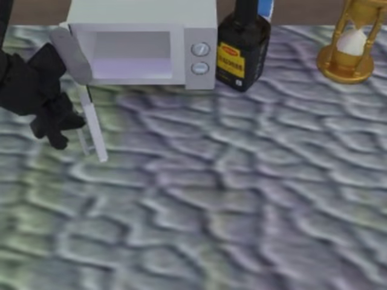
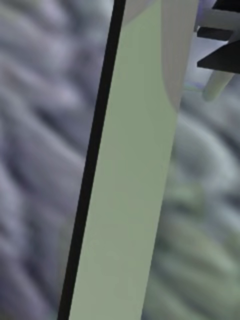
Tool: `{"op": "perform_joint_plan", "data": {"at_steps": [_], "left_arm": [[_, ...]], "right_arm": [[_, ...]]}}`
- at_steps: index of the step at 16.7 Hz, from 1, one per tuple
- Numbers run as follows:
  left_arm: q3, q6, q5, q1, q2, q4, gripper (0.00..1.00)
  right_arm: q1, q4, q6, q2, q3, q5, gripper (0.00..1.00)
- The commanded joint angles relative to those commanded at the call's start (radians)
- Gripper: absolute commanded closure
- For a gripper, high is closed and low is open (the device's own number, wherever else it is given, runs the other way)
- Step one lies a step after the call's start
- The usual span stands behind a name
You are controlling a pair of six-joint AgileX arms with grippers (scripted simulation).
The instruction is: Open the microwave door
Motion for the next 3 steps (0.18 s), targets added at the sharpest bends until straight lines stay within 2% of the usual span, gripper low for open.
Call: {"op": "perform_joint_plan", "data": {"at_steps": [3], "left_arm": [[0.000,0.000,0.000,0.000,0.000,0.000,1.00]], "right_arm": [[0.000,0.000,0.000,0.000,0.000,0.000,0.00]]}}
